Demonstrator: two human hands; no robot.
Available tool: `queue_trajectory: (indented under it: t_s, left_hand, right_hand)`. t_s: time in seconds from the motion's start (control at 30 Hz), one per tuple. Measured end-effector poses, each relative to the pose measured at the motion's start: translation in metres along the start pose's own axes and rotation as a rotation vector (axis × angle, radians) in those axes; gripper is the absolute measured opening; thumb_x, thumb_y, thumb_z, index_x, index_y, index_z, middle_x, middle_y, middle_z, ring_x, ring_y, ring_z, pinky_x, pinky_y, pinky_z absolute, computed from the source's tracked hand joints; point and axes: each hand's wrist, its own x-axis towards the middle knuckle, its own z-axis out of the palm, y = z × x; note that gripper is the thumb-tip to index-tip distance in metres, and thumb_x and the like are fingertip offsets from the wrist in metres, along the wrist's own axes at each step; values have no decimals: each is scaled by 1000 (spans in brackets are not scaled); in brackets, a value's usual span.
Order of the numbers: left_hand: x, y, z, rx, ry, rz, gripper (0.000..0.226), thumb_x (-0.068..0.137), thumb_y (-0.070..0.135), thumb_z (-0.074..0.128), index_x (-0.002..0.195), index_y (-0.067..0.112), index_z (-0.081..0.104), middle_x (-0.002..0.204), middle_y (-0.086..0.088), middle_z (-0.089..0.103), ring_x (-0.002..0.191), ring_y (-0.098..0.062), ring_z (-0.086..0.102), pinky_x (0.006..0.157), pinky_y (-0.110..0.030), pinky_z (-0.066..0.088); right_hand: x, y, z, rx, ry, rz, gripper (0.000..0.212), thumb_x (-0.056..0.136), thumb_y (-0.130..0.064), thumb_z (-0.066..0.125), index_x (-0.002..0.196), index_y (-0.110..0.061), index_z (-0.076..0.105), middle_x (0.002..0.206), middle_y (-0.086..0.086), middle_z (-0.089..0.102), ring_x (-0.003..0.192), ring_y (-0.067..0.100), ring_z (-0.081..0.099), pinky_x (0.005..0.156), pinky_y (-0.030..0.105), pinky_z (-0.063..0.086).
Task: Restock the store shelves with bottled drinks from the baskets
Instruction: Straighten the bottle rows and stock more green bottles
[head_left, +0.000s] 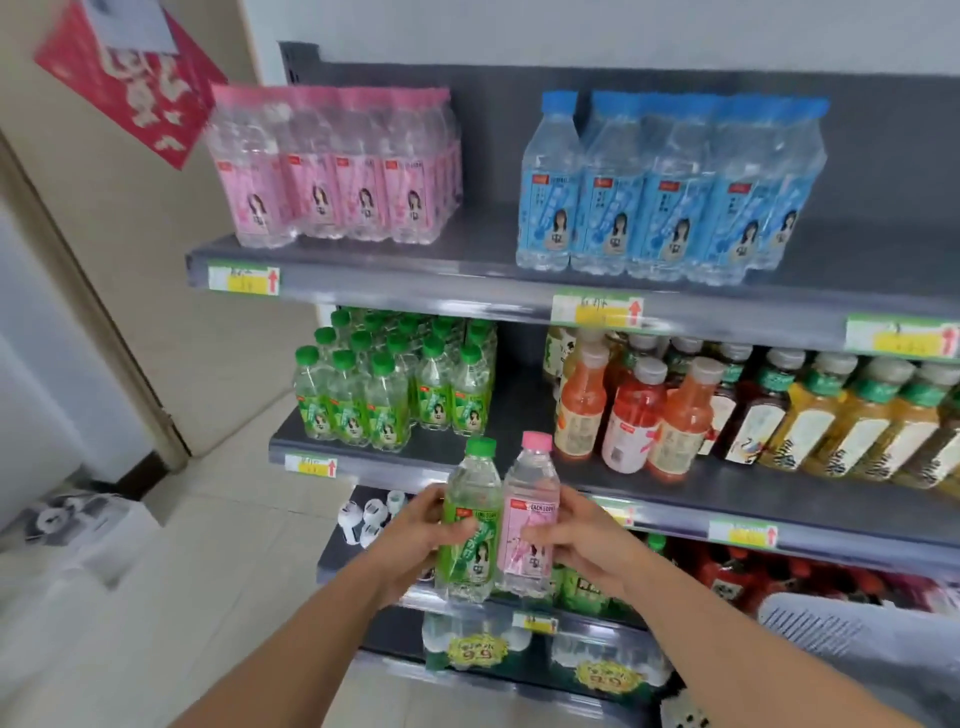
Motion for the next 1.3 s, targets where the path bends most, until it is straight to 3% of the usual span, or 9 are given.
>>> queue_trajectory:
  t_s: [0.17, 0.33, 0.5, 0.63, 0.73, 0.9, 1.07, 1.2, 1.3]
  left_hand:
    - [7, 44, -9, -8, 71, 82, 38, 83, 4, 69, 111, 25, 56, 119, -8, 60, 111, -22, 58, 105, -39, 39]
    - [42, 72, -32, 83, 173, 163, 74, 78, 14, 77, 142, 18, 39, 138, 1, 44, 134, -21, 37, 116, -40, 25]
    - [72, 90, -52, 230, 256, 192, 65, 73, 23, 82, 129, 18, 50, 130, -2, 55, 118, -21, 52, 101, -35, 42]
    - [88, 91, -63, 443, 323, 229, 60, 74, 18, 81, 128, 11, 55, 119, -3, 63, 108, -19, 58, 99, -37, 47]
    - [96, 86, -69, 610, 394, 248, 51, 77, 12, 77, 123, 12, 55, 101, 3, 59, 100, -19, 57, 87, -26, 44]
    - [109, 75, -74, 870, 448, 269, 65, 78, 21, 77, 136, 10, 49, 108, -7, 59, 94, -16, 54, 81, -23, 43]
    - [123, 69, -67, 850, 489, 299, 60, 82, 16, 74, 135, 6, 49, 113, -13, 64, 89, -17, 55, 78, -23, 45]
    - [131, 66, -67, 864, 501, 271, 57, 86, 19, 69, 137, 8, 46, 115, -15, 65, 102, -28, 63, 83, -32, 50]
    - [134, 62, -69, 867, 516, 245, 58, 91, 15, 63, 143, 11, 39, 126, -9, 62, 111, -24, 61, 90, -30, 48]
  right_hand:
    - [19, -42, 13, -16, 8, -67, 51, 76, 13, 68, 118, -13, 55, 113, 12, 70, 105, 27, 67, 92, 44, 53]
    - [50, -76, 22, -23, 42, -121, 52, 75, 14, 70, 115, -16, 55, 111, 11, 71, 105, 27, 66, 93, 45, 52]
    - [80, -94, 31, -45, 81, -148, 55, 72, 15, 71, 111, -20, 55, 112, 11, 70, 107, 28, 65, 97, 47, 50]
    - [100, -95, 35, -68, 115, -141, 61, 69, 15, 73, 114, -22, 54, 112, 10, 69, 106, 26, 65, 88, 39, 53]
    - [111, -90, 33, -82, 128, -123, 66, 67, 15, 75, 120, -20, 53, 113, 9, 69, 106, 25, 65, 91, 40, 52]
    - [128, -81, 30, -119, 124, -86, 68, 65, 15, 76, 122, -16, 55, 111, 7, 71, 104, 23, 66, 97, 44, 50]
    - [140, -75, 32, -119, 97, -75, 66, 65, 15, 76, 120, -16, 55, 111, 7, 71, 105, 22, 66, 98, 44, 49]
    - [143, -74, 30, -97, 90, -71, 65, 66, 18, 73, 115, -21, 55, 111, 7, 70, 106, 22, 65, 96, 40, 49]
    - [147, -73, 28, -81, 75, -62, 64, 67, 20, 71, 115, -19, 55, 112, 9, 70, 107, 23, 64, 98, 41, 47]
